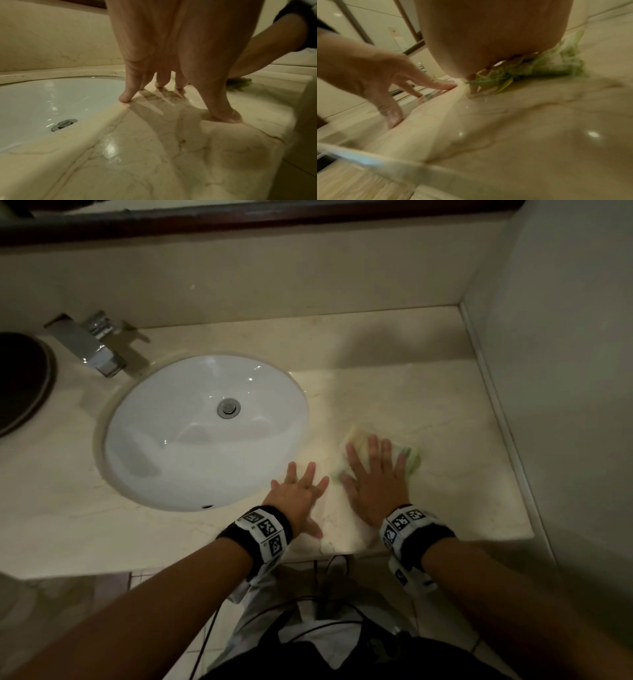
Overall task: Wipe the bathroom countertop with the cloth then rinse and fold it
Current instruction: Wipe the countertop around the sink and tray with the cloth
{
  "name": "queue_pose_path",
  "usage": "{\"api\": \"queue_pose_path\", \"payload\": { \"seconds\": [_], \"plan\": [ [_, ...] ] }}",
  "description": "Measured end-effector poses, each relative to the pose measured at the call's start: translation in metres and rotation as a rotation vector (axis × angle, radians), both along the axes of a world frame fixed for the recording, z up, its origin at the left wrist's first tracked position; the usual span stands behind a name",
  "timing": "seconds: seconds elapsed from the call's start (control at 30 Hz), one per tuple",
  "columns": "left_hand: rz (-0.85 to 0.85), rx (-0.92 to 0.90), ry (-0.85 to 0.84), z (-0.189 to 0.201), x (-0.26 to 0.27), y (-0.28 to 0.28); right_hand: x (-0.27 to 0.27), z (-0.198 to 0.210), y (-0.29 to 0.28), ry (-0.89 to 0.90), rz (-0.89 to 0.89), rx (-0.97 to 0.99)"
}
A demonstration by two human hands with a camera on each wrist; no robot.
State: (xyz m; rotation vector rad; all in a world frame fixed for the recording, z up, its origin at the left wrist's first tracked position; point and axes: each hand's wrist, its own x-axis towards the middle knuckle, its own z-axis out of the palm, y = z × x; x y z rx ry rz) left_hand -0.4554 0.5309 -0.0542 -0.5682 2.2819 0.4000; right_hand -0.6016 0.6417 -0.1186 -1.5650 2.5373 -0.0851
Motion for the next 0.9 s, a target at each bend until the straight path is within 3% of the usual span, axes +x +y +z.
{"api": "queue_pose_path", "payload": {
  "seconds": [0.13, 0.37, 0.7, 0.9],
  "plan": [
    [-0.016, -0.021, 0.014, -0.001, 0.002, 0.001, 0.018, 0.001, -0.011, -0.010, 0.015, 0.000],
    [0.003, -0.003, 0.013, -0.005, 0.004, 0.000, -0.006, 0.000, 0.002, -0.056, 0.045, -0.002],
    [0.000, 0.011, 0.010, -0.004, 0.004, -0.001, -0.105, 0.009, 0.079, -0.024, -0.314, 0.130],
    [-0.004, 0.015, 0.004, -0.002, 0.003, 0.000, -0.084, 0.011, 0.066, -0.015, -0.381, 0.092]
  ]
}}
